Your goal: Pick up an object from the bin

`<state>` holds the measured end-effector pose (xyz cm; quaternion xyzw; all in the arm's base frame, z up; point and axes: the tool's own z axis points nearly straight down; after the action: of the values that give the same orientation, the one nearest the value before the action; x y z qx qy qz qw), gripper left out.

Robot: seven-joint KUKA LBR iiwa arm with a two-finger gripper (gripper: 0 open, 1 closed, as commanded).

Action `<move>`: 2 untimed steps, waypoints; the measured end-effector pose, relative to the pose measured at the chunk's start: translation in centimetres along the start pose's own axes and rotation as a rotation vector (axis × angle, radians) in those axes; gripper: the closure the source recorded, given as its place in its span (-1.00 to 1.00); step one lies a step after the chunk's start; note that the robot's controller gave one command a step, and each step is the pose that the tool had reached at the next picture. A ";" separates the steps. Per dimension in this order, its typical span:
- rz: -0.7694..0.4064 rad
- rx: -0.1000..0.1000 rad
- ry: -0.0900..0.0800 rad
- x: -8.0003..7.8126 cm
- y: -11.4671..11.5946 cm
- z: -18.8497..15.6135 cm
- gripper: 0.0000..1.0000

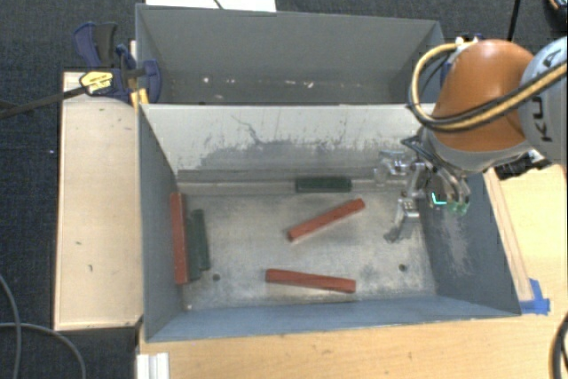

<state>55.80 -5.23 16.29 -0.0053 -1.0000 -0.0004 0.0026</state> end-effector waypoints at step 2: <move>0.087 0.000 -0.014 -2.3 2.0 9.0 1.00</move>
Offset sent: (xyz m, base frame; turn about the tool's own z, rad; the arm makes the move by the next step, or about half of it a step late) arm 0.0195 0.0198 -0.0929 0.0888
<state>58.03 -3.27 7.31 -0.0488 -0.9988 -0.0001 -0.0046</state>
